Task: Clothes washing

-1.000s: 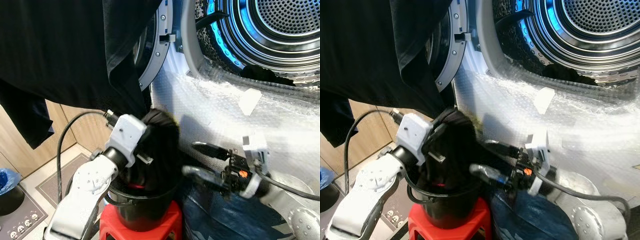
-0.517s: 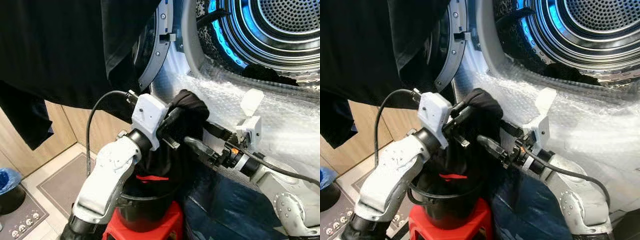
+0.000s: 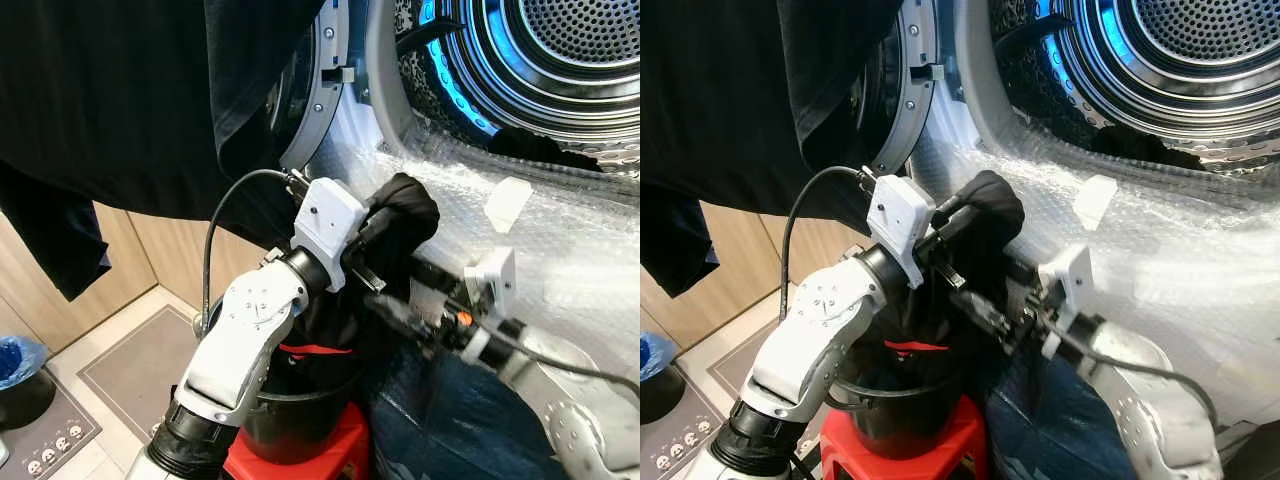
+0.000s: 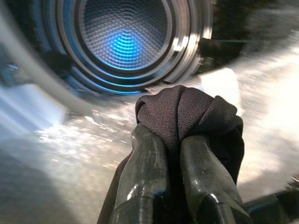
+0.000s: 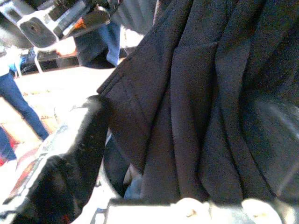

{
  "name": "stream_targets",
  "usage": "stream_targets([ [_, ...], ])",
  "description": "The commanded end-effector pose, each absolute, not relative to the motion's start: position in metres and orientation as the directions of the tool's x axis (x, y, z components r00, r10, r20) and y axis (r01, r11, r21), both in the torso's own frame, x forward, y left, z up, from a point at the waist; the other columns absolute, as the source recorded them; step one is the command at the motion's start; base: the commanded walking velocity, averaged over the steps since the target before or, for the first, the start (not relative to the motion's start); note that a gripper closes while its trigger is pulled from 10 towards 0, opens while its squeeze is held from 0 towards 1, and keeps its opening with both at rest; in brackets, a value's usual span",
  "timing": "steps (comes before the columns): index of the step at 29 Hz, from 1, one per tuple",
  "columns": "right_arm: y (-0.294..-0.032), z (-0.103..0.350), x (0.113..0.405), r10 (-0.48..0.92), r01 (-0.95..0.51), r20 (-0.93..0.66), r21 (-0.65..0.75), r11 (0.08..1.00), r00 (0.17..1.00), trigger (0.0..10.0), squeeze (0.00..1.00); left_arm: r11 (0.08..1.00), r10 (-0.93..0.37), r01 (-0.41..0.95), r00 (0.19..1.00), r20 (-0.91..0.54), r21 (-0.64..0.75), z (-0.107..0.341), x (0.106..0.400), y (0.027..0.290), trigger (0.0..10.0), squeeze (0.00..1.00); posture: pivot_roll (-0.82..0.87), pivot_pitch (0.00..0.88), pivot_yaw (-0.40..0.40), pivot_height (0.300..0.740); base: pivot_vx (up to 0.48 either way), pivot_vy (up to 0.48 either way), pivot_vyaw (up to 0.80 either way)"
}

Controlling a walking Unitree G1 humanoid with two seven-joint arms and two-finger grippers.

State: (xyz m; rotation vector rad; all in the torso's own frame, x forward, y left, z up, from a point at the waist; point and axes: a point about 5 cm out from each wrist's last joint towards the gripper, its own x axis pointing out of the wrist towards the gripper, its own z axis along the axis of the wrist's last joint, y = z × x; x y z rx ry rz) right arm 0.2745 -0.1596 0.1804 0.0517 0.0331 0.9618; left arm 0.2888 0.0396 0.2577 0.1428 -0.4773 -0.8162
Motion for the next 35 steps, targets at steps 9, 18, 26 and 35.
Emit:
stream_targets([
  [9, -0.166, 0.184, 0.281, 0.803, -0.802, -0.004, 0.028, 0.596, 0.596, 10.0, 0.0, 0.612, -0.783, 0.722, 0.497, 0.374, 0.322, 0.265, 0.272, 0.033, 10.0, 0.0, -0.03, 0.015, 0.042, 0.74, 0.0, 0.0, 0.0],
  [18, -0.142, 0.188, 0.283, 0.817, -0.818, 0.039, 0.043, 0.574, 0.576, 10.0, 0.0, 0.579, -0.799, 0.759, 0.456, 0.392, 0.297, 0.272, 0.271, 0.017, 10.0, 0.0, -0.03, 0.005, 0.046, 0.74, 0.0, 0.0, 0.0],
  [26, -0.124, 0.19, 0.283, 0.804, -0.813, 0.116, 0.088, 0.576, 0.583, 10.0, 0.0, 0.549, -0.807, 0.789, 0.416, 0.42, 0.274, 0.278, 0.268, 0.002, 10.0, 0.0, -0.04, 0.0, 0.053, 0.74, 0.0, 0.0, 0.0],
  [35, -0.109, 0.195, 0.288, 0.761, -0.785, 0.196, 0.182, 0.592, 0.619, 0.0, 0.0, 0.534, -0.808, 0.804, 0.392, 0.441, 0.264, 0.282, 0.266, -0.008, 10.0, 0.0, -0.05, 0.0, 0.059, 0.74, 0.0, 0.0, 0.0],
])
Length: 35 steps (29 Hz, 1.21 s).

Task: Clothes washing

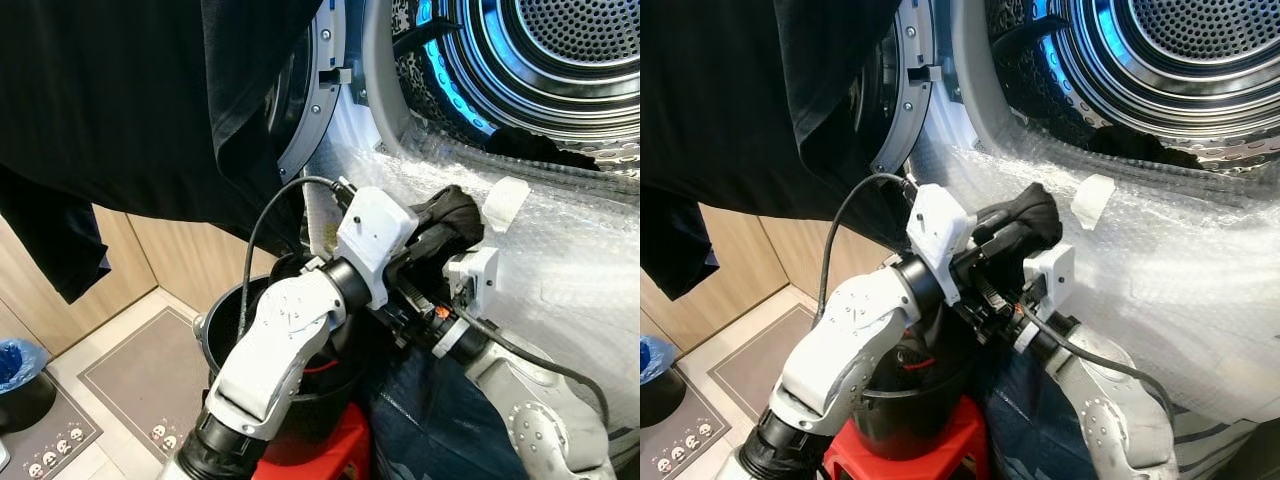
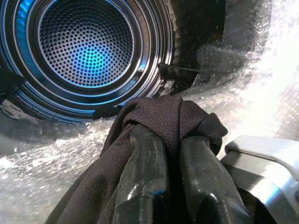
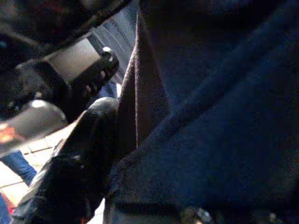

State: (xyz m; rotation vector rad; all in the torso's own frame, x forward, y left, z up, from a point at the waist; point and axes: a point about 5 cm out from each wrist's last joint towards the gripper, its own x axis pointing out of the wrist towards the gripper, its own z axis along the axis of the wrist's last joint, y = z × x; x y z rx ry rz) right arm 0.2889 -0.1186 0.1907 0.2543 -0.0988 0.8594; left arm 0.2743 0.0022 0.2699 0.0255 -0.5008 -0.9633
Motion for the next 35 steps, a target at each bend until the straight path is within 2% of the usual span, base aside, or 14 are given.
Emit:
stream_targets([
  [1, -0.109, 0.195, 0.288, 0.759, -0.784, 0.197, 0.185, 0.593, 0.621, 0.0, 0.0, 0.532, -0.808, 0.804, 0.39, 0.442, 0.263, 0.282, 0.265, -0.009, 10.0, 0.0, -0.05, 0.0, 0.059, 0.74, 0.0, 0.0, 0.0],
  [13, -0.109, 0.196, 0.289, 0.748, -0.774, 0.204, 0.197, 0.601, 0.632, 0.0, 0.0, 0.53, -0.807, 0.808, 0.387, 0.446, 0.258, 0.283, 0.265, -0.01, 10.0, 0.0, -0.04, 0.0, 0.059, 0.74, 0.0, 0.0, 0.0],
  [16, -0.116, 0.195, 0.29, 0.744, -0.771, 0.203, 0.192, 0.607, 0.637, 0.0, 0.0, 0.533, -0.804, 0.811, 0.397, 0.444, 0.24, 0.283, 0.265, -0.005, 10.0, 0.0, -0.03, 0.0, 0.055, 0.74, 0.0, 0.0, 0.0],
  [17, -0.116, 0.195, 0.29, 0.744, -0.771, 0.203, 0.193, 0.607, 0.637, 0.0, 0.0, 0.534, -0.803, 0.811, 0.398, 0.443, 0.238, 0.283, 0.265, -0.004, 10.0, 0.13, -0.03, 0.0, 0.055, 0.74, 0.0, 0.0, 0.0],
  [18, -0.116, 0.195, 0.29, 0.743, -0.771, 0.205, 0.192, 0.608, 0.637, 0.0, 0.0, 0.537, -0.801, 0.81, 0.403, 0.443, 0.235, 0.283, 0.266, -0.003, 10.0, 0.18, -0.03, 0.0, 0.057, 0.74, 0.0, 0.0, 0.0],
  [19, -0.117, 0.195, 0.29, 0.743, -0.771, 0.207, 0.192, 0.607, 0.636, 0.0, 0.0, 0.541, -0.799, 0.808, 0.407, 0.443, 0.233, 0.283, 0.266, -0.003, 10.0, 0.95, -0.03, 0.0, 0.057, 0.74, 0.0, 0.0, 0.0],
  [20, -0.117, 0.196, 0.29, 0.743, -0.772, 0.209, 0.191, 0.607, 0.636, 0.0, 0.0, 0.543, -0.797, 0.808, 0.41, 0.443, 0.229, 0.283, 0.266, -0.002, 10.0, 0.95, -0.03, 0.0, 0.058, 0.74, 0.0, 0.0, 0.0],
  [21, -0.118, 0.196, 0.29, 0.741, -0.771, 0.211, 0.192, 0.608, 0.637, 0.0, 0.0, 0.546, -0.795, 0.808, 0.415, 0.443, 0.221, 0.283, 0.267, -0.001, 10.0, 1.0, -0.03, 0.0, 0.059, 0.74, 0.0, 0.0, 0.0],
  [35, -0.143, 0.2, 0.295, 0.701, -0.743, 0.25, 0.179, 0.645, 0.669, 0.0, 0.0, 0.533, -0.816, 0.812, 0.417, 0.4, 0.239, 0.281, 0.263, 0.015, 10.0, 1.0, -0.03, 0.012, 0.059, 0.74, 0.0, 0.0, 0.0],
])
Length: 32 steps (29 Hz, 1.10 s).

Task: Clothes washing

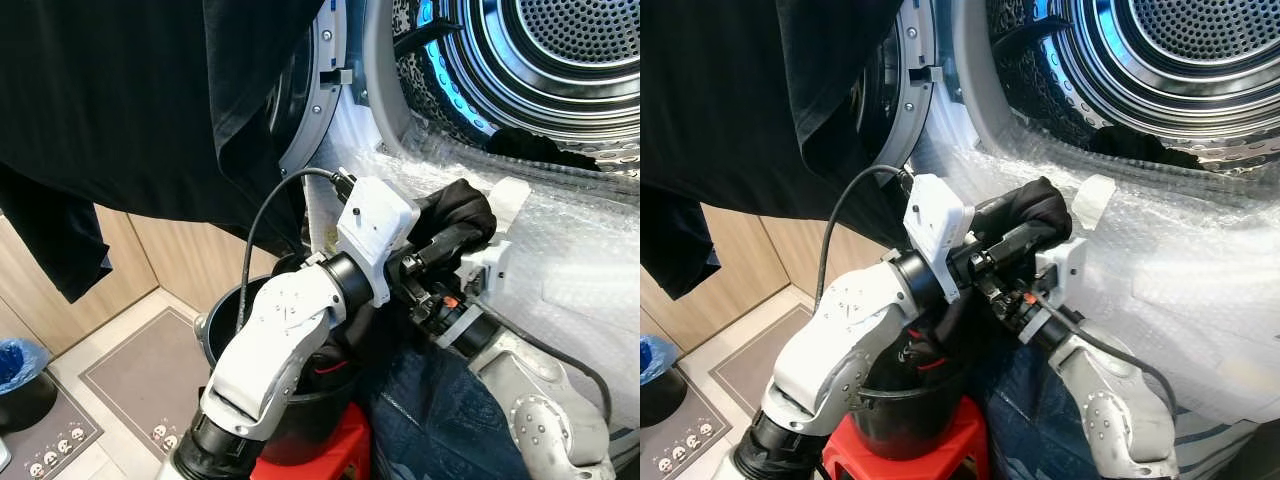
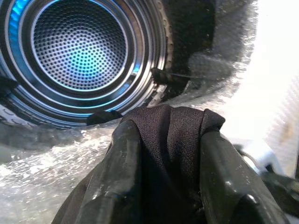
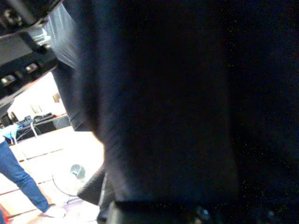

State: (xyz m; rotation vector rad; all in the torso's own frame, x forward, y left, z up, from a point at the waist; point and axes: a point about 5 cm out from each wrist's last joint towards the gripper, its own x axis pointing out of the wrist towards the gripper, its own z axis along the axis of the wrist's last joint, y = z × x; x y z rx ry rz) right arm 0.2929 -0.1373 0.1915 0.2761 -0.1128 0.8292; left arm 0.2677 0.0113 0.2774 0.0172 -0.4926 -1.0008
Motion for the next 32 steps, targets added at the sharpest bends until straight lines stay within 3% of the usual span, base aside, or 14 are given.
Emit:
stream_targets([
  [1, -0.146, 0.201, 0.295, 0.698, -0.742, 0.256, 0.175, 0.647, 0.669, 0.0, 0.0, 0.522, -0.824, 0.818, 0.41, 0.391, 0.243, 0.28, 0.262, 0.017, 10.0, 1.0, -0.03, 0.012, 0.059, 0.74, 0.0, 0.0, 0.0],
  [5, -0.157, 0.206, 0.295, 0.698, -0.748, 0.276, 0.158, 0.645, 0.66, 0.0, 0.0, 0.434, -0.889, 0.848, 0.35, 0.294, 0.305, 0.269, 0.255, 0.033, 10.0, 1.0, -0.03, 0.014, 0.054, 0.74, 0.0, 0.0, 0.0],
  [16, -0.172, 0.216, 0.288, 0.785, -0.833, 0.29, 0.099, 0.544, 0.547, 0.0, 0.0, 0.313, -0.944, 0.917, 0.272, 0.185, 0.249, 0.267, 0.242, 0.068, 10.0, 1.0, -0.02, 0.012, 0.044, 0.74, 0.0, 0.0, 0.0],
  [18, -0.178, 0.224, 0.282, 0.836, -0.878, 0.283, 0.061, 0.474, 0.471, 0.0, 0.0, 0.282, -0.957, 0.931, 0.259, 0.128, 0.232, 0.26, 0.239, 0.078, 10.0, 1.0, -0.01, 0.006, 0.037, 0.74, 0.0, 0.0, 0.0],
  [19, -0.178, 0.224, 0.282, 0.836, -0.878, 0.283, 0.061, 0.474, 0.471, 0.0, 0.0, 0.282, -0.957, 0.931, 0.259, 0.128, 0.232, 0.26, 0.239, 0.078, 10.0, 1.0, -0.01, 0.006, 0.037, 0.74, 0.0, 0.0, 0.0],
  [20, -0.183, 0.232, 0.277, 0.885, -0.917, 0.255, 0.016, 0.4, 0.39, 0.0, 0.0, 0.255, -0.967, 0.942, 0.246, 0.068, 0.218, 0.253, 0.237, 0.088, 10.0, 1.0, -0.01, 0.003, 0.034, 0.74, 0.0, 0.0, 0.0],
  [21, -0.184, 0.235, 0.275, 0.9, -0.928, 0.241, 0.0, 0.374, 0.363, 0.0, 0.0, 0.244, -0.97, 0.947, 0.239, 0.048, 0.211, 0.25, 0.236, 0.091, 10.0, 1.0, -0.01, 0.0, 0.032, 0.74, 0.0, 0.0, 0.0],
  [32, -0.193, 0.276, 0.275, 0.967, -0.973, 0.199, -0.133, 0.19, 0.162, 0.0, 0.0, 0.204, -0.977, 0.971, 0.21, -0.033, 0.127, 0.232, 0.221, 0.106, 10.0, 1.0, 0.0, 0.0, 0.019, 0.74, 0.0, 0.0, 0.0],
])
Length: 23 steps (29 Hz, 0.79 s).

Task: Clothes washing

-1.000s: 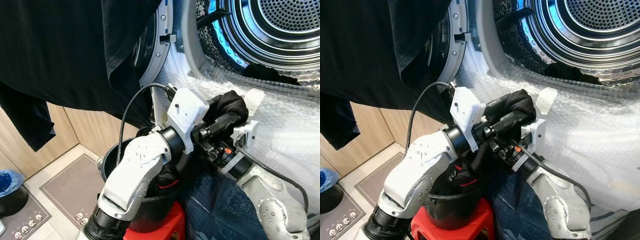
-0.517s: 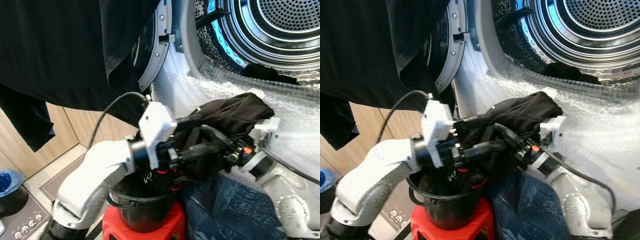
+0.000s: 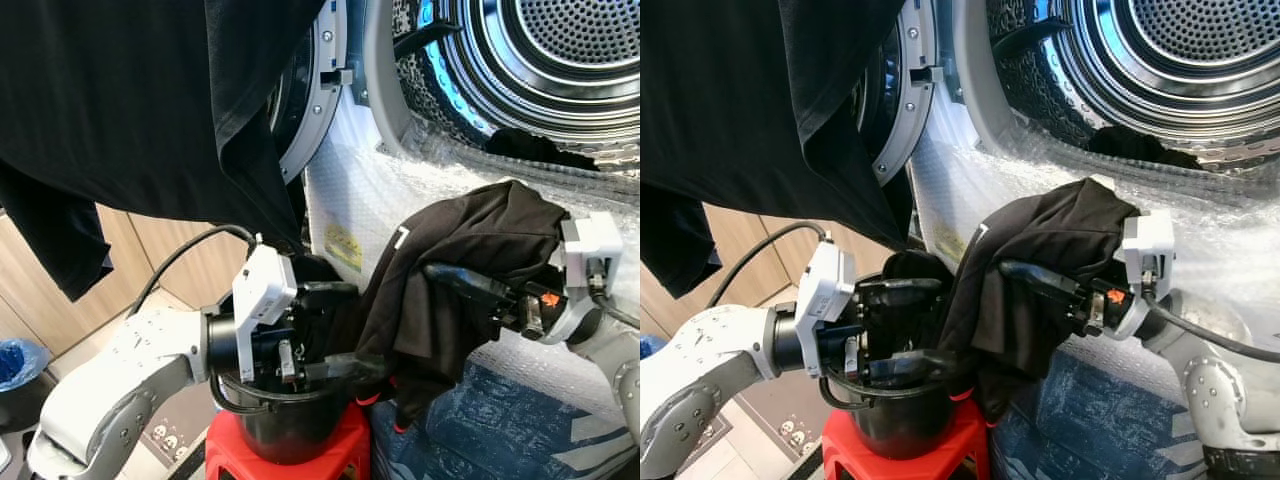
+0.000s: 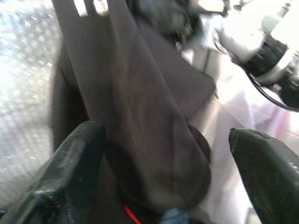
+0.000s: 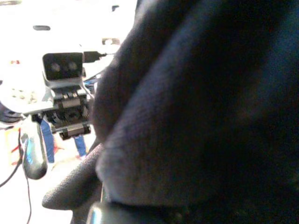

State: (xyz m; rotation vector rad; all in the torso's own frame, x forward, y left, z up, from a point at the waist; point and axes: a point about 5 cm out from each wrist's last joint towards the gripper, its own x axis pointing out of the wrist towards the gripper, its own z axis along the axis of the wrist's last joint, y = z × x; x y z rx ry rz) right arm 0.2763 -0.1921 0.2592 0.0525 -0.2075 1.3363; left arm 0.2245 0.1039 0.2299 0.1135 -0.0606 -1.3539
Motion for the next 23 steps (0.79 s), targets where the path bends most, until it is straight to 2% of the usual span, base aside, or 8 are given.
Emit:
stream_targets([
  [1, -0.193, 0.276, 0.275, 0.967, -0.973, 0.199, -0.133, 0.19, 0.162, 0.0, 0.0, 0.204, -0.977, 0.971, 0.21, -0.033, 0.127, 0.232, 0.221, 0.106, 10.0, 1.0, 0.0, 0.0, 0.019, 0.74, 0.0, 0.0, 0.0],
  [17, -0.2, 0.37, 0.291, 0.962, -0.932, 0.272, -0.355, 0.068, -0.034, 0.0, 0.0, 0.335, -0.94, 0.937, 0.34, -0.039, 0.102, 0.209, 0.216, 0.102, 10.0, 1.0, 0.02, 0.0, -0.046, 0.74, 0.0, 0.0, 0.0],
  [18, -0.199, 0.376, 0.295, 0.964, -0.928, 0.264, -0.365, 0.071, -0.031, 0.0, 0.0, 0.343, -0.937, 0.934, 0.348, -0.038, 0.1, 0.208, 0.214, 0.102, 10.0, 0.44, 0.02, 0.0, -0.06, 0.74, 0.0, 0.0, 0.0],
  [19, -0.199, 0.38, 0.298, 0.966, -0.926, 0.258, -0.372, 0.071, -0.029, 0.0, 0.0, 0.35, -0.934, 0.932, 0.355, -0.036, 0.099, 0.208, 0.213, 0.102, 10.0, 0.44, 0.02, 0.0, -0.064, 0.74, 0.0, 0.0, 0.0],
  [20, -0.199, 0.383, 0.3, 0.967, -0.924, 0.252, -0.375, 0.071, -0.028, 0.0, 0.0, 0.356, -0.932, 0.929, 0.361, -0.034, 0.097, 0.207, 0.212, 0.101, 10.0, 0.12, 0.03, 0.0, -0.072, 0.74, 0.0, 0.0, 0.0],
  [21, -0.199, 0.383, 0.3, 0.967, -0.924, 0.252, -0.375, 0.071, -0.028, 0.0, 0.0, 0.356, -0.932, 0.929, 0.361, -0.034, 0.097, 0.207, 0.212, 0.101, 10.0, 0.12, 0.03, 0.0, -0.072, 0.74, 0.0, 0.0, 0.0],
  [22, -0.198, 0.391, 0.307, 0.972, -0.919, 0.235, -0.387, 0.079, -0.016, 4.9, 0.0, 0.377, -0.924, 0.92, 0.382, -0.029, 0.102, 0.206, 0.209, 0.101, 10.0, 0.0, 0.03, 0.006, -0.085, 0.74, 0.0, 0.0, 0.0],
  [23, -0.197, 0.395, 0.31, 0.974, -0.914, 0.225, -0.396, 0.088, -0.004, 9.8, 0.0, 0.389, -0.919, 0.915, 0.394, -0.028, 0.106, 0.206, 0.208, 0.101, 10.0, 0.0, 0.03, 0.02, -0.093, 0.74, 0.0, 0.0, 0.0],
])
